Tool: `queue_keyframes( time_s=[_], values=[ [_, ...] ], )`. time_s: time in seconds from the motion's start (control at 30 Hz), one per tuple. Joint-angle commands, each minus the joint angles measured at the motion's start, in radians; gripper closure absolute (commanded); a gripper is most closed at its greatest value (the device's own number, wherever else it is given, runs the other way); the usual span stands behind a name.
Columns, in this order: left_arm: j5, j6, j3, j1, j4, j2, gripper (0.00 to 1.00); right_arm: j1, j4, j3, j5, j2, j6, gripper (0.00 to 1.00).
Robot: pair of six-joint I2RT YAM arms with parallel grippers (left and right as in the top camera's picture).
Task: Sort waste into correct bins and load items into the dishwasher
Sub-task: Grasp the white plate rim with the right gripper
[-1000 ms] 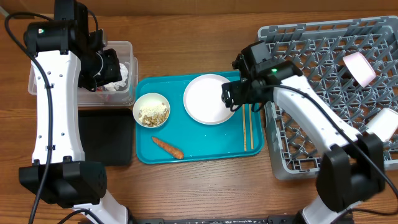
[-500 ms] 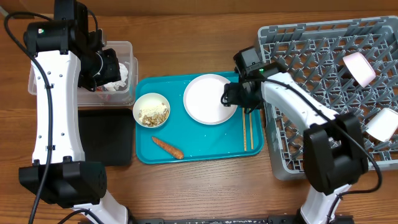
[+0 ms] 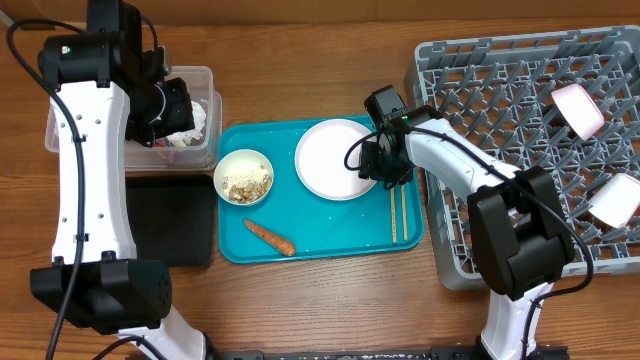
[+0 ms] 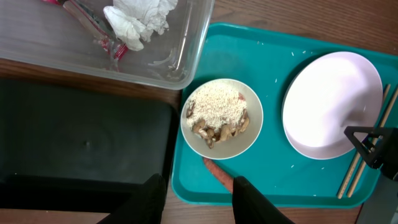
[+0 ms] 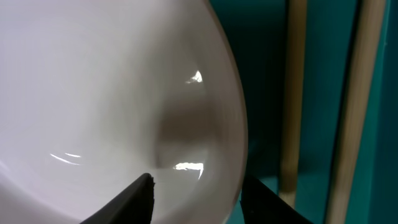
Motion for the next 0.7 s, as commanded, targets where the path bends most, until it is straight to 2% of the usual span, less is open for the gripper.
queue_keyframes(
  time_s=[0.0, 0.1, 0.17, 0.4, 0.67],
  values=[
    [-0.010, -0.006, 0.014, 0.005, 0.001, -0.024, 0.61, 0.001, -0.004, 0.000, 0.012, 0.027, 0.043, 0.59],
    [-0.010, -0.006, 0.014, 0.005, 0.001, -0.024, 0.61, 0.001, -0.006, 0.000, 0.023, 0.036, 0.057, 0.69],
    [-0.010, -0.005, 0.014, 0.005, 0.001, -0.024, 0.61, 0.001, -0.006, 0.000, 0.027, 0.036, 0.057, 0.80],
    [-0.010, 0.001, 0.014, 0.005, -0.003, -0.024, 0.61, -0.006, -0.012, 0.003, 0.027, 0.035, 0.056, 0.96],
    [-0.010, 0.001, 0.014, 0.005, -0.003, -0.024, 0.61, -0.012, -0.066, 0.079, 0.128, 0.011, 0.014, 0.96]
  ],
)
